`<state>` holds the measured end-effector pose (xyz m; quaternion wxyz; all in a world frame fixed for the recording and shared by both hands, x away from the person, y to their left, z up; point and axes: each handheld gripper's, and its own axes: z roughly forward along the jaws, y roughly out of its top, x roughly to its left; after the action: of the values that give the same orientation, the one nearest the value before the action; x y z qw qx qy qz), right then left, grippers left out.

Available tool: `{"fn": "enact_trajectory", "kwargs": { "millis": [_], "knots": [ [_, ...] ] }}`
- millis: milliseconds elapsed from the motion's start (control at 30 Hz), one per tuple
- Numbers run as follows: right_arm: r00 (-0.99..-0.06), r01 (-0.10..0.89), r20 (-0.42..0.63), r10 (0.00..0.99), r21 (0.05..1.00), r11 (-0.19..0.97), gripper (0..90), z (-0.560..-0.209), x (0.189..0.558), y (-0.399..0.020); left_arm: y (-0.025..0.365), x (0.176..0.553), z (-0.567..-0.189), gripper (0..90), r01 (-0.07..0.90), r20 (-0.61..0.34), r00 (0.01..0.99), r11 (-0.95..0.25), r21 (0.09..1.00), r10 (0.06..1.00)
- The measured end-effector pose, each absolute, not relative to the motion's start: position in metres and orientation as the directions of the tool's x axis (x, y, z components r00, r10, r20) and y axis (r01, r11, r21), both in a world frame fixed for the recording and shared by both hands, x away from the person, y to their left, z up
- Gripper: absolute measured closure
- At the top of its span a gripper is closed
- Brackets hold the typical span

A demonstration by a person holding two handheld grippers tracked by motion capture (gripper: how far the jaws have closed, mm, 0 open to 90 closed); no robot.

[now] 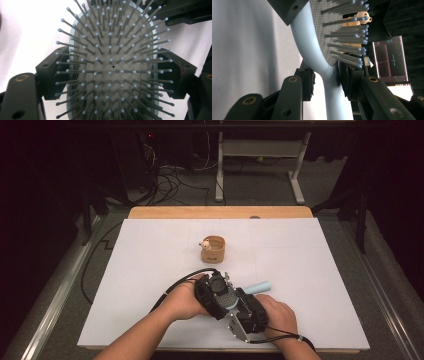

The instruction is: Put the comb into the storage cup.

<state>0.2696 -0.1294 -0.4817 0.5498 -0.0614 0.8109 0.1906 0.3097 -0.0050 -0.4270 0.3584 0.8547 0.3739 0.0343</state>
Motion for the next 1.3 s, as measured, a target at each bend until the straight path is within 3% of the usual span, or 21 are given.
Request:
{"fn": "enact_trajectory", "kwargs": {
  "millis": [1300],
  "knots": [
    [-0.322, -0.301, -0.945, 0.050, 0.153, 0.941, 77.4, -0.481, 0.268, -0.128, -0.002, 0.315, -0.415, 20.2, 0.657, -0.291, 0.687, -0.399, 0.639, 0.666]
  ]
}}
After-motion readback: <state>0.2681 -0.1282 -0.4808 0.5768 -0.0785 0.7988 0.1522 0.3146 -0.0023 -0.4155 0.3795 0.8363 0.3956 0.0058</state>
